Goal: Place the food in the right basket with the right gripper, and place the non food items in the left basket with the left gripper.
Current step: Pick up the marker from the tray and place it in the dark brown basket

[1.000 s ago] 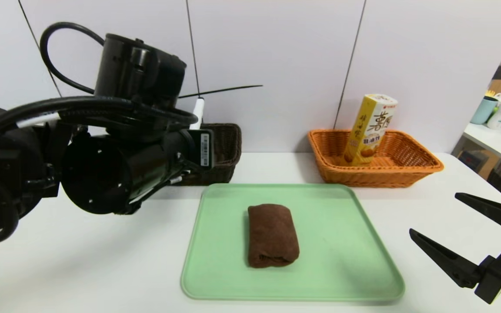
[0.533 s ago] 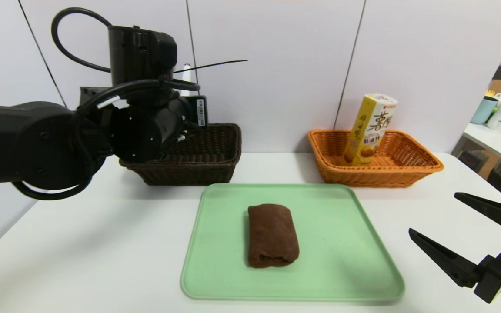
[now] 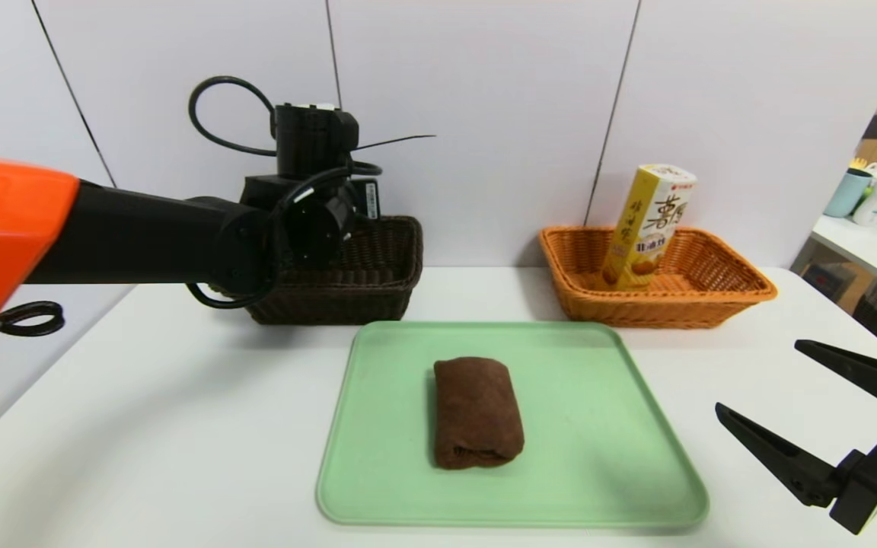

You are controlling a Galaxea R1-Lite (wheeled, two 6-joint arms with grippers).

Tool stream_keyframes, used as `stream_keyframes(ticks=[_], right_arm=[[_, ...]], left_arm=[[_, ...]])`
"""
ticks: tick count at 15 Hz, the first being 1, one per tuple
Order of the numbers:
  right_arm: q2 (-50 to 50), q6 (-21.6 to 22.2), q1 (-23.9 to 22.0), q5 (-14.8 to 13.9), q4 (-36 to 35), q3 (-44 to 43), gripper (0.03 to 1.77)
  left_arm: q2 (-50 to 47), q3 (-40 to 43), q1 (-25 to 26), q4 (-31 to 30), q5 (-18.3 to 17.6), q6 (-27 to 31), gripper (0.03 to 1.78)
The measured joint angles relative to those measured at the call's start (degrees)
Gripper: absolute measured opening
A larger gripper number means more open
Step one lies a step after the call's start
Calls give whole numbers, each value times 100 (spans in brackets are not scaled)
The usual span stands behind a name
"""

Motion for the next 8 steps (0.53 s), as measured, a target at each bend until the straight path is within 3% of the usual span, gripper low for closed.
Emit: stream_keyframes(ticks=[8], right_arm=[[10, 5, 0, 38, 11, 35, 169]], left_arm=[[1174, -546, 410, -16, -256, -33, 21]])
